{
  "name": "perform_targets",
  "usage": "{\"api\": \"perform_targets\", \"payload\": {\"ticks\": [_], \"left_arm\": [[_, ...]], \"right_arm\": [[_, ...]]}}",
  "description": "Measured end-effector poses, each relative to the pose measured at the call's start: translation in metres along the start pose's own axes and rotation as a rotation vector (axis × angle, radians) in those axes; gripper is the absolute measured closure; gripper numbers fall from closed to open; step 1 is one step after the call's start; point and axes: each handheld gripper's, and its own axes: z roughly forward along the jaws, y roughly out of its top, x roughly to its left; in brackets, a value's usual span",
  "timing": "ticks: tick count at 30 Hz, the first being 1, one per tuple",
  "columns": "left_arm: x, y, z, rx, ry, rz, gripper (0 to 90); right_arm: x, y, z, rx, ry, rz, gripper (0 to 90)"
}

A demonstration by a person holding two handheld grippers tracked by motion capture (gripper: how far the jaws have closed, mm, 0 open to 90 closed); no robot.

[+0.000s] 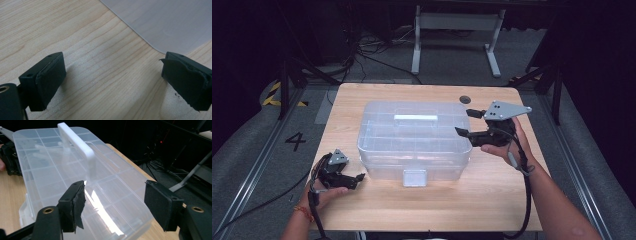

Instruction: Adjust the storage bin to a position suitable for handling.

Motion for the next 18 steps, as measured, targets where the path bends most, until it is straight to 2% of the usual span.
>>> {"api": "perform_targets", "payload": {"ticks": [10, 18], "left_arm": [[0.000, 0.000, 0.000, -0.001, 0.000, 0.006, 6.0], [0.000, 0.000, 0.000, 0.000, -0.002, 0.002, 6.0]], "right_arm": [[0.014, 0.016, 0.013, 0.027, 0.037, -0.051, 37.5], [0.022, 0.029, 0.026, 0.036, 0.098, -0.083, 45.1]]}}
